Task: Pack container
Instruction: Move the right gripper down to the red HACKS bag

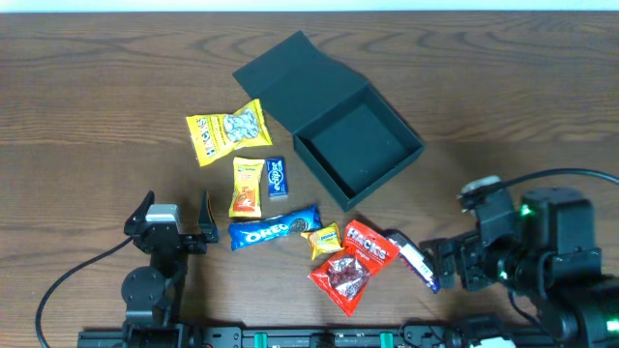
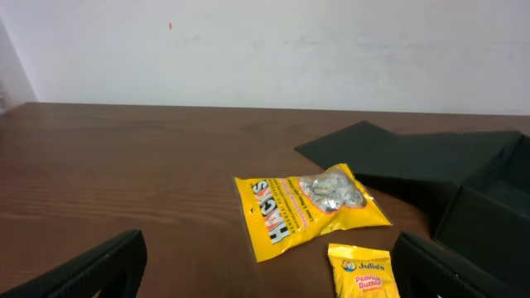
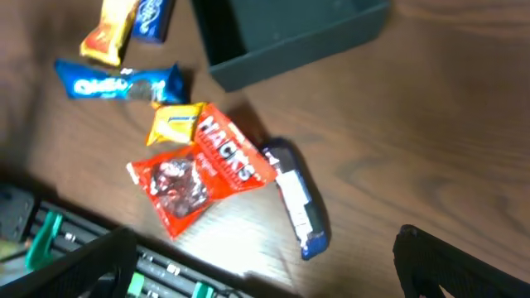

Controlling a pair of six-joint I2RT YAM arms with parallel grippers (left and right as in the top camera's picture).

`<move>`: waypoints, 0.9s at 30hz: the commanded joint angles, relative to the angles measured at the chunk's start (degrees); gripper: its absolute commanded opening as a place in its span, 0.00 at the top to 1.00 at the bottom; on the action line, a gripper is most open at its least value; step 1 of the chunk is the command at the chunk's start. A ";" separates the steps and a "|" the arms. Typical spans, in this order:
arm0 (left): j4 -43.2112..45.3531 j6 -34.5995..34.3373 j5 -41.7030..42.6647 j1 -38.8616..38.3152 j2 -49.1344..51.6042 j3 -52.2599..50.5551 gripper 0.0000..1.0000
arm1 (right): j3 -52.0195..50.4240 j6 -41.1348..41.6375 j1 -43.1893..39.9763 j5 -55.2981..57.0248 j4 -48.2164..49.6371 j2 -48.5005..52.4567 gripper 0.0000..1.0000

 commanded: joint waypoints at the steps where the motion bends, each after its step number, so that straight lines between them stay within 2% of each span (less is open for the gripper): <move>1: -2.51 -0.22 -0.63 -0.13 -0.37 -0.98 0.05 | 1.14 5.03 6.62 2.05 0.11 1.03 0.01; 7: -2.54 -0.22 -0.63 -0.13 -0.37 -0.98 0.04 | 1.14 16.44 22.73 13.46 1.22 11.17 0.01; 10: -2.51 -0.22 -0.63 -0.13 -0.37 -0.98 0.05 | 1.14 16.90 28.92 17.51 4.79 17.64 0.01; 19: -2.54 -0.22 -0.63 -0.13 -0.37 -0.98 0.05 | 1.11 18.03 29.53 15.43 18.67 27.26 0.01; 21: -2.51 -0.22 -0.63 -0.13 -0.37 -0.98 0.05 | 1.11 14.29 27.85 16.06 20.76 27.76 0.01; 24: -2.54 -0.22 -0.63 -0.13 -0.37 -0.98 0.05 | 1.11 2.47 24.44 16.04 19.30 27.85 0.01; 27: -2.51 -0.22 -0.61 -0.13 -0.37 -0.98 0.04 | 1.11 -2.67 22.27 15.74 18.56 27.87 0.01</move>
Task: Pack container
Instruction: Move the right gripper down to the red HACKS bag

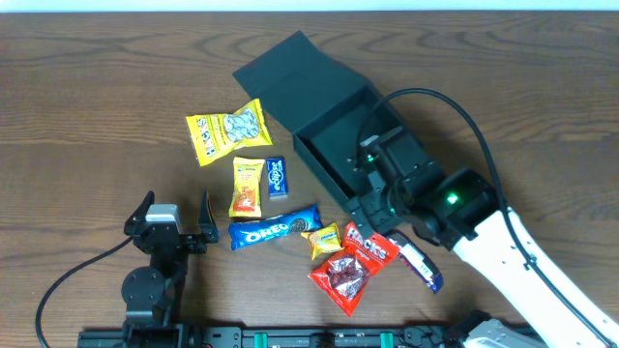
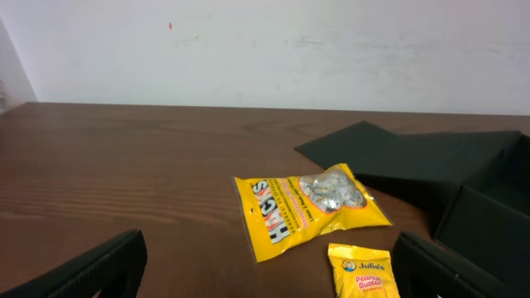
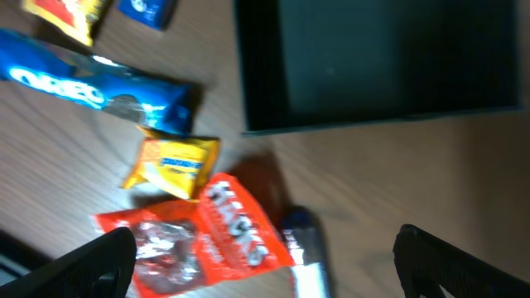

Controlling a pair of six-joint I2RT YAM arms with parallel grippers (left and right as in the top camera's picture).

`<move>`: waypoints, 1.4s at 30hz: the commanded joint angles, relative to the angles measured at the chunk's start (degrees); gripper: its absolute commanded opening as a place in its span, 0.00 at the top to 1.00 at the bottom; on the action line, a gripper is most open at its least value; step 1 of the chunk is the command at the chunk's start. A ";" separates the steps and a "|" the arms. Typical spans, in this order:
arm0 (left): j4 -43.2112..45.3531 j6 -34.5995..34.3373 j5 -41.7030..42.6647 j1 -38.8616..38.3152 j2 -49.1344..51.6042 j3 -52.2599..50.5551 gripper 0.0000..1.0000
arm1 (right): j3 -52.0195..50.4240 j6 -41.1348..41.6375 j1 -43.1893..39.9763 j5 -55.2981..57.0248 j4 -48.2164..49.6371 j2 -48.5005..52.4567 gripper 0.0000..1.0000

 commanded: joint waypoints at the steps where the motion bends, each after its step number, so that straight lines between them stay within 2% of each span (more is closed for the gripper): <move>1: -2.56 -0.22 -0.61 -0.13 -0.37 -0.98 0.05 | 0.90 -9.81 -2.62 -0.57 -0.33 0.11 0.01; 6: -2.56 -0.22 -0.59 -0.13 -0.37 -0.98 0.05 | 0.90 -13.33 -8.90 -8.61 4.20 3.02 0.01; 12: -2.54 -0.22 -0.61 -0.13 -0.37 -0.98 0.05 | 0.85 -13.38 -11.65 -11.54 -1.05 9.99 0.01; 16: -2.56 -0.22 -0.59 -0.13 -0.37 -0.98 0.05 | 0.70 -13.38 -11.72 -14.53 -1.25 13.09 0.11; 20: -2.56 -0.22 -0.61 -0.13 -0.37 -0.98 0.05 | -1.29 -13.94 -11.72 -17.77 -0.04 12.52 0.10; 25: -2.56 -0.22 -0.61 -0.13 -0.37 -0.98 0.05 | -9.81 -16.48 -11.72 -23.76 7.65 8.41 0.08; 30: -2.56 -0.22 -0.61 -0.13 -0.37 -0.98 0.04 | -14.86 -18.05 -11.93 -25.14 11.02 5.44 0.06; 36: -2.54 -0.22 -0.61 -0.13 -0.37 -0.98 0.05 | -19.56 -18.78 -18.23 -31.34 15.32 4.44 0.02; 42: -2.54 -0.22 -0.61 -0.13 -0.37 -0.98 0.05 | -21.18 -20.24 -19.21 -34.62 15.52 4.44 0.11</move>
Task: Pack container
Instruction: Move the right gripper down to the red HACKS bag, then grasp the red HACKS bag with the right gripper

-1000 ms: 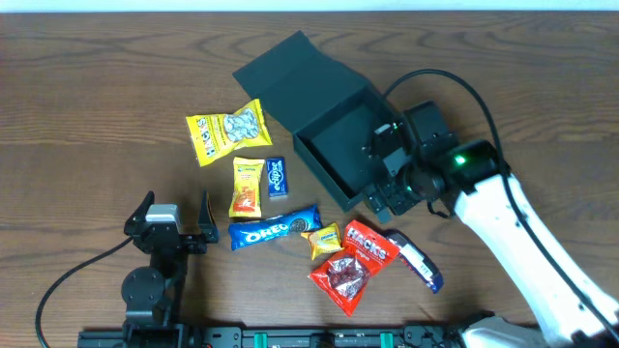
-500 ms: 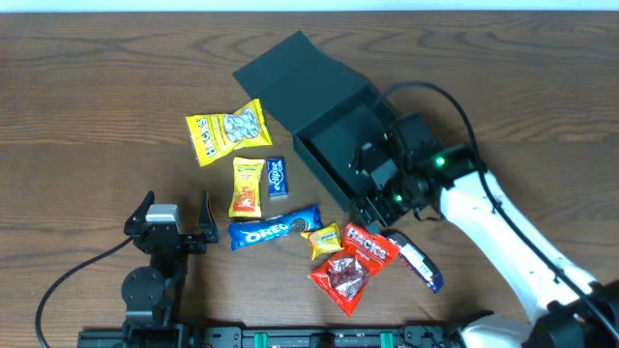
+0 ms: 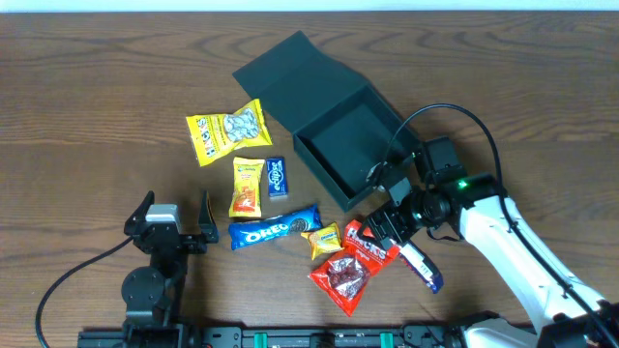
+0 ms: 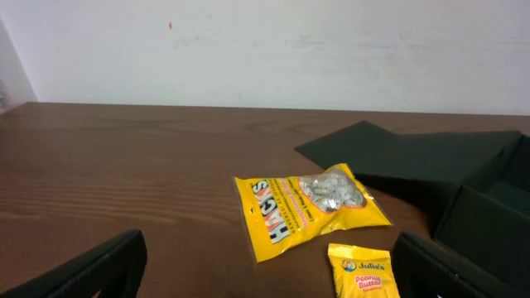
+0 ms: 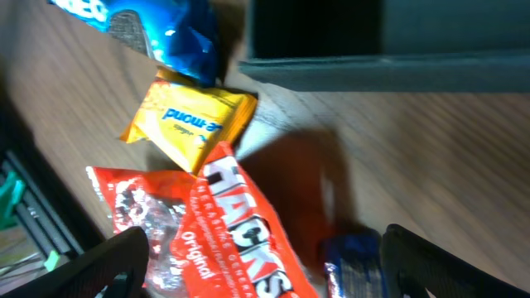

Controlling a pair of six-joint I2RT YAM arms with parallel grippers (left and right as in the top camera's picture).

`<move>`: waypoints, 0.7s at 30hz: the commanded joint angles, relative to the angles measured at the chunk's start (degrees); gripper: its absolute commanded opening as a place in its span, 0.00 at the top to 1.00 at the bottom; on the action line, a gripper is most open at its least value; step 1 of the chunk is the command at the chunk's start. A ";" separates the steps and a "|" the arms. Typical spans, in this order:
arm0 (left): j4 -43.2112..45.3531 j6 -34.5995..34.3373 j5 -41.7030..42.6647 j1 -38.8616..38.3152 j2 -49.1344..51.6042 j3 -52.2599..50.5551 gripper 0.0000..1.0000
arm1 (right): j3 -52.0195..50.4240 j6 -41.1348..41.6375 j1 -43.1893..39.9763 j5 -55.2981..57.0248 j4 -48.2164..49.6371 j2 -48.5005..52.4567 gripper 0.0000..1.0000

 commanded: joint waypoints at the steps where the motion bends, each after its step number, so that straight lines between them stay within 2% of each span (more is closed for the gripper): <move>1: -2.54 -0.22 -0.61 -0.13 -0.37 -0.98 0.05 | -0.55 -1.66 -0.85 -4.96 -0.13 -0.55 0.11; 5: -2.54 -0.22 -0.59 -0.13 -0.37 -0.98 0.05 | -2.86 -1.31 -2.08 -5.92 -0.31 -0.55 0.12; 10: -2.56 -0.22 -0.59 -0.13 -0.37 -0.98 0.05 | -6.23 -0.66 -3.28 -6.99 0.02 -0.55 0.09; 13: -2.54 -0.22 -0.61 -0.13 -0.37 -0.98 0.05 | -6.99 0.09 -3.30 -9.35 0.37 -0.52 0.16; 21: -2.54 -0.22 -0.59 -0.13 -0.37 -0.98 0.04 | -9.44 3.10 -3.43 -7.76 6.45 2.54 0.16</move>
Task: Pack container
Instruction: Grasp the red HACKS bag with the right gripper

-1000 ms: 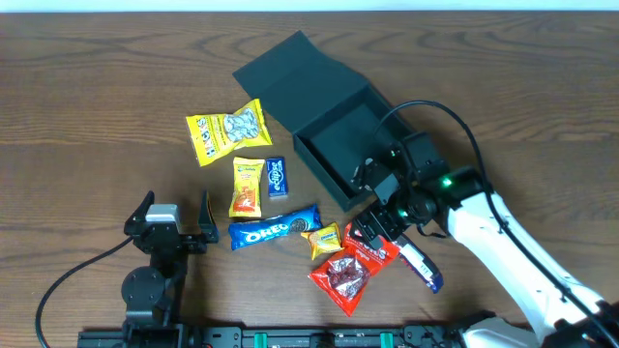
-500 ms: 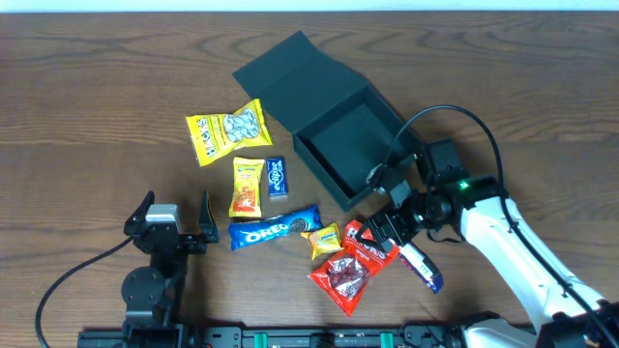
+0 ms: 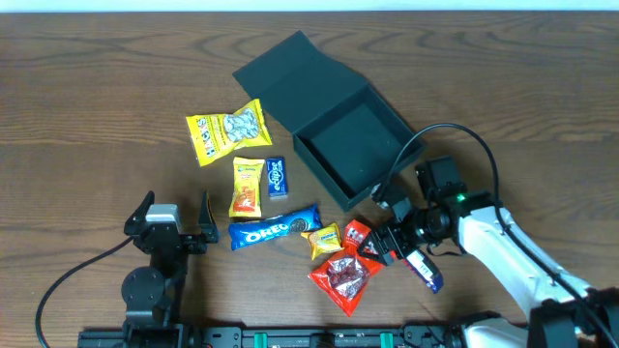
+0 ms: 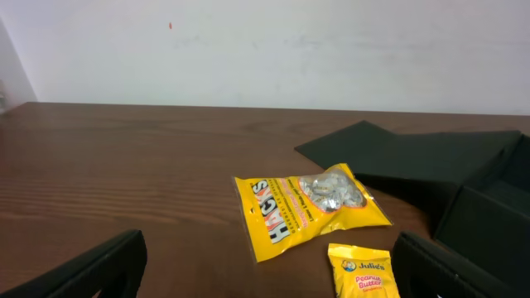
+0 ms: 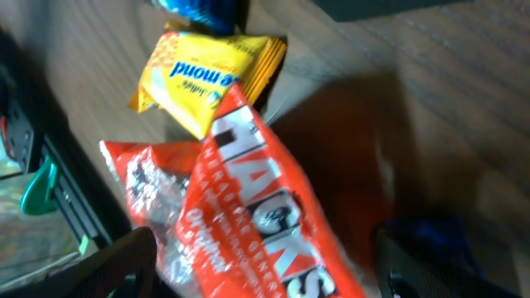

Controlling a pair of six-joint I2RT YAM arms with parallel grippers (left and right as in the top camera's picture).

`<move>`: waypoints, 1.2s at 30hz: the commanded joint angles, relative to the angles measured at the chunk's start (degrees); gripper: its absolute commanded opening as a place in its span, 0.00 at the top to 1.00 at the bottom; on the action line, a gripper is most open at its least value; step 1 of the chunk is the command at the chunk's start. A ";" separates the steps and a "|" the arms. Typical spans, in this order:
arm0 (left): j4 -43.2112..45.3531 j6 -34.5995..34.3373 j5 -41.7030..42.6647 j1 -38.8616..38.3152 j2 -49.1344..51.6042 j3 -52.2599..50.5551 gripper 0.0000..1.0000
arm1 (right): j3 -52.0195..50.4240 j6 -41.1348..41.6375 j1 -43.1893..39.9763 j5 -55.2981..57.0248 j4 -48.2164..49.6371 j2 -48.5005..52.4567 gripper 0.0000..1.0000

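The open black box [image 3: 358, 155] stands mid-table, its lid [image 3: 290, 72] folded back. Snacks lie in front of it. The red Hacks bag [image 3: 344, 275] fills the right wrist view [image 5: 248, 207]. My right gripper [image 3: 377, 242] is open and low over the bag's upper end, a finger on either side [image 5: 265, 273]. A small yellow packet [image 5: 211, 70] touches the bag's top. A dark blue bar [image 3: 423, 266] lies just right of it. My left gripper [image 3: 174, 230] rests open at the front left, nothing between its fingers [image 4: 265, 273].
Left of the box lie a yellow Hacks bag [image 3: 227, 130], a Julie's peanut butter packet [image 3: 247, 187], a small blue packet [image 3: 277, 177] and an Oreo pack [image 3: 273, 230]. The right arm's cable [image 3: 455, 135] loops beside the box. A rail runs along the front edge.
My right gripper has come lower and a little nearer the front, so the red bag now looms larger between its open fingers. The left arm and the snacks have not moved.
My right arm was first drawn back at the front right corner. Then its open gripper was over the box's near wall, then above the red bag's upper end, and now it is low over that bag. The left gripper has stayed open at rest.
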 commanded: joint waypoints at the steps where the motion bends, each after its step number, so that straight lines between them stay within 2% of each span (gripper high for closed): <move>1: -2.56 -0.22 -0.61 -0.13 -0.37 -0.98 0.05 | -0.33 1.77 -1.09 -0.72 0.92 1.31 0.15; 7: -2.56 -0.22 -0.61 -0.13 -0.37 -0.98 0.04 | -0.33 2.93 -1.18 -0.76 0.94 3.80 0.13; 13: -2.54 -0.22 -0.59 -0.13 -0.37 -0.98 0.05 | -0.33 3.28 -1.18 -0.79 1.05 5.14 0.21; 21: -2.56 -0.22 -0.61 -0.13 -0.37 -0.98 0.05 | -0.33 3.74 -1.18 -0.79 1.05 5.14 0.51; 28: -2.56 -0.22 -0.61 -0.13 -0.37 -0.98 0.05 | -0.31 3.91 -1.18 -0.79 1.07 5.11 0.65; 32: -2.54 -0.22 -0.59 -0.13 -0.37 -0.98 0.05 | -0.31 4.79 -1.18 -0.79 1.64 5.11 0.80; 36: -2.54 -0.22 -0.59 -0.13 -0.37 -0.98 0.04 | -0.31 4.76 -1.18 -0.79 1.79 5.11 0.90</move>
